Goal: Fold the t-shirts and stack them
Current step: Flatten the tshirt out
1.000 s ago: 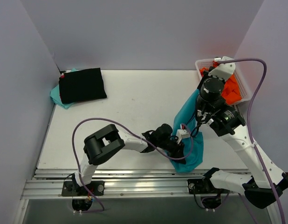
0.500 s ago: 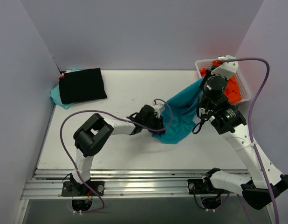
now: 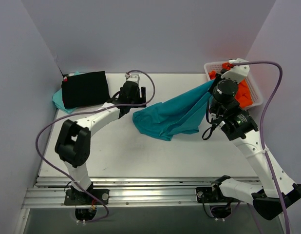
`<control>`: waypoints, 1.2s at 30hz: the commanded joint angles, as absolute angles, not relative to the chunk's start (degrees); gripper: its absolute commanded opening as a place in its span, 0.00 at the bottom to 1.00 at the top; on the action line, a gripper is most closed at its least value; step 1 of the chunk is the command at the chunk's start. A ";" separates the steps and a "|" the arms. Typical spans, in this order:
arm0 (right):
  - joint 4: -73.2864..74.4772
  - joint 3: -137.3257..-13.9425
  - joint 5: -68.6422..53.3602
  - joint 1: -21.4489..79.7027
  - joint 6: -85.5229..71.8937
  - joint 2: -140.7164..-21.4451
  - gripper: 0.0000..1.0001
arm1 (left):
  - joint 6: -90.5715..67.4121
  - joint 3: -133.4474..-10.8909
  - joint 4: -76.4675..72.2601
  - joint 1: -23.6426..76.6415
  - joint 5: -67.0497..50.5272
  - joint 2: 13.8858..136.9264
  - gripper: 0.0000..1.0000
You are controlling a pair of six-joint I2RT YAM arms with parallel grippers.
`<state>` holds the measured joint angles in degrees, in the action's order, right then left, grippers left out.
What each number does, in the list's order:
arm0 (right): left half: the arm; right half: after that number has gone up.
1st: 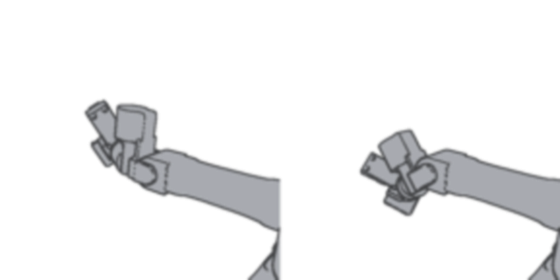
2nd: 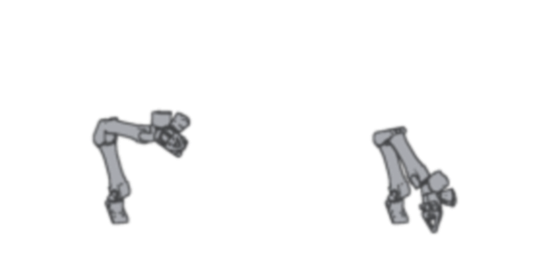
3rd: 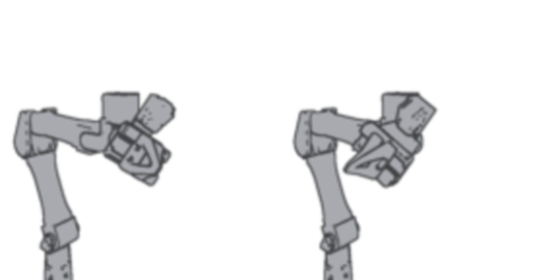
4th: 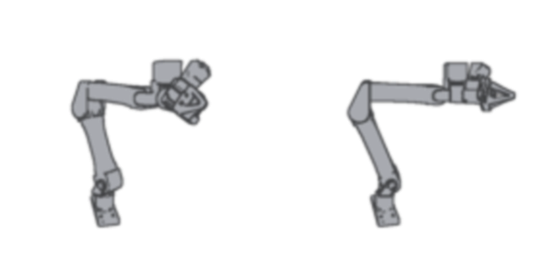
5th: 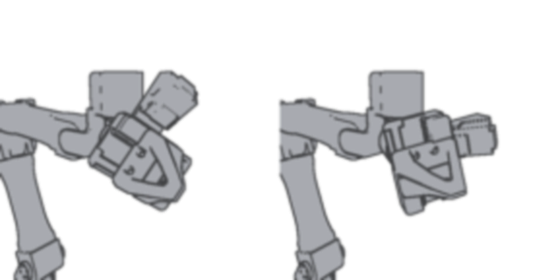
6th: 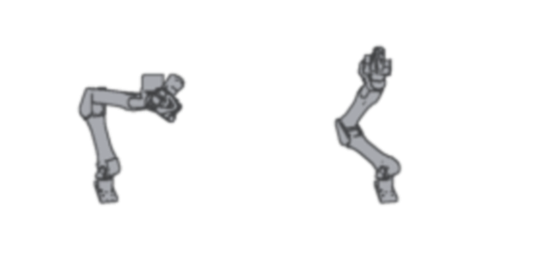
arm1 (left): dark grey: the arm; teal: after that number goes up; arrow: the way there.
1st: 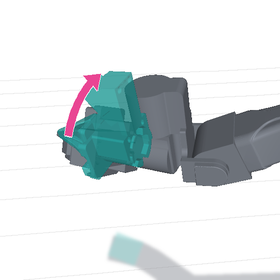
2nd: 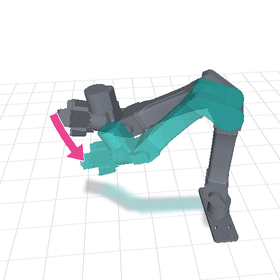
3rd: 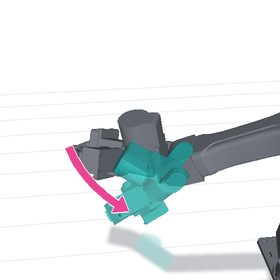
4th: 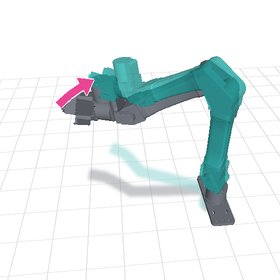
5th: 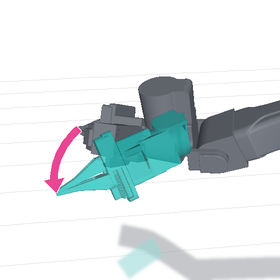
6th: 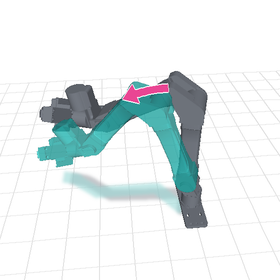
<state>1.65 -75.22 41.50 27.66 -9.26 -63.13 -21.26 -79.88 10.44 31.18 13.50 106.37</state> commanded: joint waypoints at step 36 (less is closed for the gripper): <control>-0.79 -73.30 38.32 25.66 -11.34 -64.25 0.00 | -25.66 -64.42 -7.65 51.06 11.95 104.15 0.77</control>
<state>1.50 -73.47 38.33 26.17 -10.81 -63.79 -26.26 -62.85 -5.50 50.43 10.46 107.42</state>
